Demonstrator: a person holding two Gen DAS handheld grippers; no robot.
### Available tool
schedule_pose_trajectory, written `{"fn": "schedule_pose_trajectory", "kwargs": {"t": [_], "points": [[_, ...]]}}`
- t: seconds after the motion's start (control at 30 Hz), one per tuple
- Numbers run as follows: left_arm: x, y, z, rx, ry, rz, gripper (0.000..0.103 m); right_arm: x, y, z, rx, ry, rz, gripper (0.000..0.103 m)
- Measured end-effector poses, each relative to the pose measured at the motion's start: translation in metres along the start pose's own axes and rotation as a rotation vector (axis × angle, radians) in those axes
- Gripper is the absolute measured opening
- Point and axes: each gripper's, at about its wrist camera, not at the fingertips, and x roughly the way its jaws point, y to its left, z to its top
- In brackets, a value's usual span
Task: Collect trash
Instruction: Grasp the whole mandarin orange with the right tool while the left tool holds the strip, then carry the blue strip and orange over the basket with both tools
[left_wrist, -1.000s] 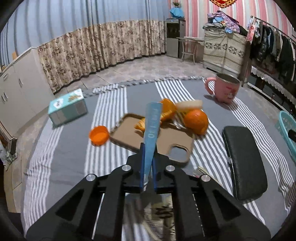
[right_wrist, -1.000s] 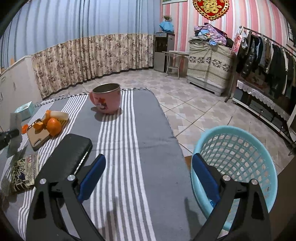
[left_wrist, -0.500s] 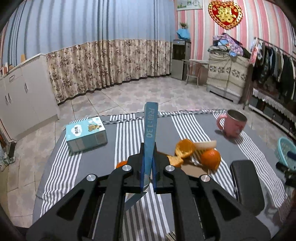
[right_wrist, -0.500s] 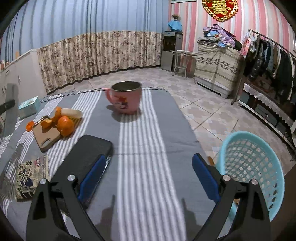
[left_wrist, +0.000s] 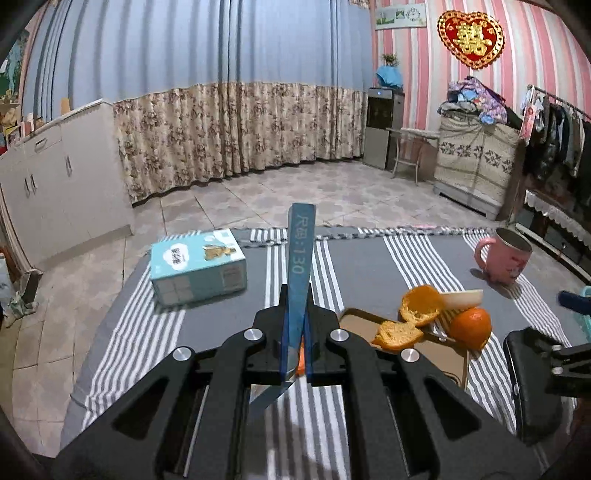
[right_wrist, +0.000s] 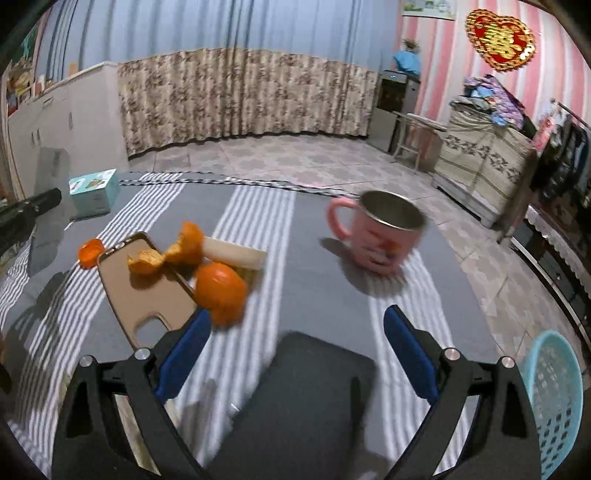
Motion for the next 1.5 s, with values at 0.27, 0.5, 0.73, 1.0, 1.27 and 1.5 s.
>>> {"fn": "schedule_pose_trajectory", "kwargs": {"t": [0.27,0.5,0.73,1.0,1.27,1.5], "points": [[0.008,0.019,-0.002,-0.044,0.013,0.011,0.004,0.047,0.030,0.019,0.028,0.109,0.051,0.079],[0.009,0.013,-0.006,-0.033,0.021,0.001,0.004,0.063,0.042,0.018,0.003,0.157,0.102,0.042],[0.011,0.011,-0.011,-0.031,0.034,-0.003,0.005,0.042,0.031,0.014,-0.002,0.111,0.115,0.033],[0.013,0.007,-0.015,-0.016,0.036,0.010,0.005,-0.009,-0.023,-0.010,0.050,0.057,0.085,0.032],[0.000,-0.008,-0.005,-0.011,0.024,-0.001,0.005,-0.070,-0.112,-0.034,0.124,0.000,-0.014,0.032],[-0.028,-0.056,0.008,0.040,0.002,-0.071,0.005,-0.102,-0.196,-0.059,0.248,-0.036,-0.110,0.032]]}}
